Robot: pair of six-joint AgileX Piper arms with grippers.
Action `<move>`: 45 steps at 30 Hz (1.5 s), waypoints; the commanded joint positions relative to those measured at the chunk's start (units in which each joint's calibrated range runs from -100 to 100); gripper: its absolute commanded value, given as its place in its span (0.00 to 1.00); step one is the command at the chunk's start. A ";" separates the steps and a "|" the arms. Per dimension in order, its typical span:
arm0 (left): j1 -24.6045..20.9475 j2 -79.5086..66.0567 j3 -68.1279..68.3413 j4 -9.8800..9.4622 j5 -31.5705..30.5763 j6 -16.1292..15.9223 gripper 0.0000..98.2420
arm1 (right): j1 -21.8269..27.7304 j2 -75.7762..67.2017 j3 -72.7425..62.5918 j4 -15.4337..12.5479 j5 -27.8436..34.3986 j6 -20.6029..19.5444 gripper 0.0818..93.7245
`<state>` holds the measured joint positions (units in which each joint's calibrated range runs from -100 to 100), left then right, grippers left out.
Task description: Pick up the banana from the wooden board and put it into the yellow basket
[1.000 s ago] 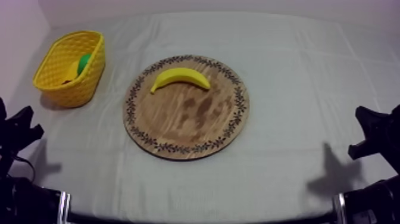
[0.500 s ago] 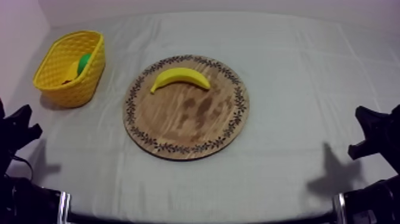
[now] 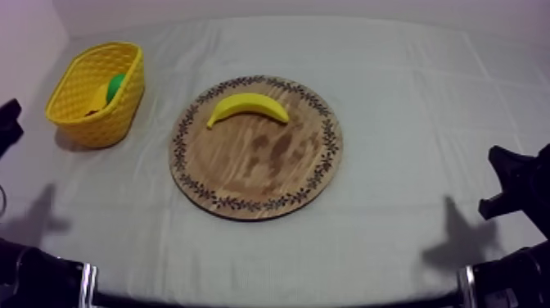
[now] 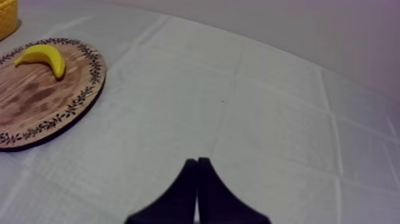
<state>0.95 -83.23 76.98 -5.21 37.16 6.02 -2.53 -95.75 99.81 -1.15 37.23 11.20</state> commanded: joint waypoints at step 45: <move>18.86 72.05 -73.12 5.09 25.90 -18.94 0.00 | 0.00 0.00 -0.03 0.00 0.03 0.00 0.00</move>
<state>18.75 -11.99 3.74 0.00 63.04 -12.62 -2.53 -95.75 99.81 -1.15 37.26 11.20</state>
